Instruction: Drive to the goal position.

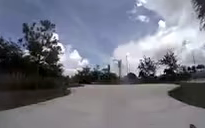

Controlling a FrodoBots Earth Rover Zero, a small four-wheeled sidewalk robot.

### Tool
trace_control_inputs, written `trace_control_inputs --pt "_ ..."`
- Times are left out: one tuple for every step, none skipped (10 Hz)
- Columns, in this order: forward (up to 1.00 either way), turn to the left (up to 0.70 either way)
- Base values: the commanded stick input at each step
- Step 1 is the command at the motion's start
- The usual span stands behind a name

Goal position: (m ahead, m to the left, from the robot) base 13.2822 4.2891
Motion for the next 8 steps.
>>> trace_control_inputs --pt "0.85 0.0" --pt "0.85 0.0" --pt "0.85 0.0" --pt "0.85 0.0" --pt "0.85 0.0" --pt "0.85 0.0" --pt "0.85 0.0" --pt "0.85 0.27"
